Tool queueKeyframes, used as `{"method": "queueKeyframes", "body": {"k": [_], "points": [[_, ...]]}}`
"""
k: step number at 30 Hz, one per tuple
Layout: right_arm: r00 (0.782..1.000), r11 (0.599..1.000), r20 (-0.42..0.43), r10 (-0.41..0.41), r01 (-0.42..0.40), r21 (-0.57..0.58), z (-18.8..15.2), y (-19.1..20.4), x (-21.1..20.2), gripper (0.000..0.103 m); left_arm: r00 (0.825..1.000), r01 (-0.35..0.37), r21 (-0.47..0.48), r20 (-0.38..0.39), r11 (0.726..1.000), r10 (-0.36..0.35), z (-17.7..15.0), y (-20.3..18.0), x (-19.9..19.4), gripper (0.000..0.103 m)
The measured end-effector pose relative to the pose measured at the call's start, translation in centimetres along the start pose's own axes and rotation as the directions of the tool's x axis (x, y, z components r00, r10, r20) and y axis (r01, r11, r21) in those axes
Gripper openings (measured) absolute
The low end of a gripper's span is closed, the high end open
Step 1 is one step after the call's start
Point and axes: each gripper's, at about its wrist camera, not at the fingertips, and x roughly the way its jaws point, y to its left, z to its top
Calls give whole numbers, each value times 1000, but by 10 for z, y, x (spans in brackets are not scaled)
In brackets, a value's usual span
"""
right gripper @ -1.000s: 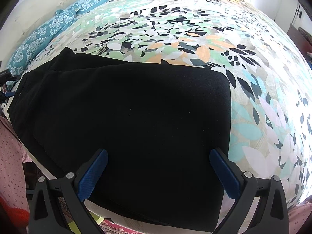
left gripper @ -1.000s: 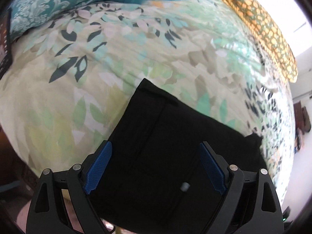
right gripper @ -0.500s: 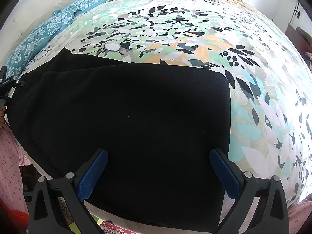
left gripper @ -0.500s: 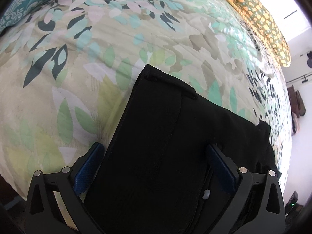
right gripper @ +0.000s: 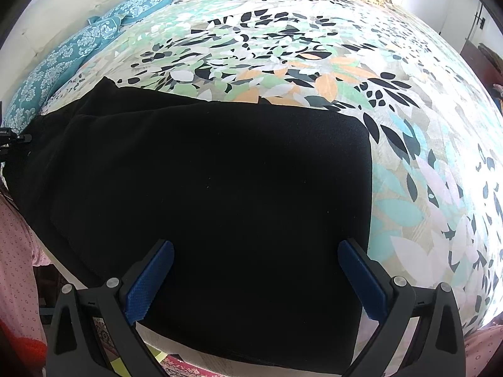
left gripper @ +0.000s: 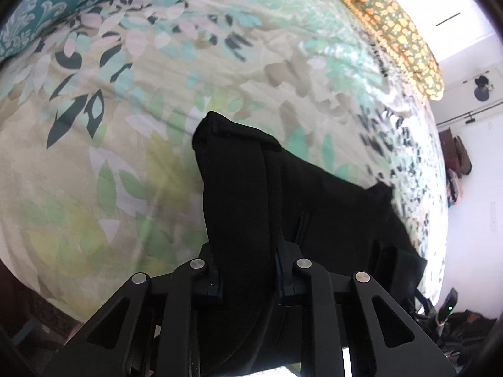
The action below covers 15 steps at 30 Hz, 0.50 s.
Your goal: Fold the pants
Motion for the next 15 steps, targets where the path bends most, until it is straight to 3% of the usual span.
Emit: {"method": "queueKeyframes", "body": {"k": [4,9,13,15], "points": [[1000,1000,-1,-1,1,1,0,0,0,103,993,107,-11,56,994,-106,-5,-29,-26,18],[1000,1000,-5,0,0,3,0,-1,0,103,961,266,36,67,963,-268,-27,-101,-48,17],[1000,1000,-5,1,-1,-1,1,-1,0,103,950,308,112,19,945,-312,-54,-171,-25,17],[1000,1000,1,1,-1,-8,-1,-1,0,103,965,258,190,4,947,-263,-69,-211,1,19]]}}
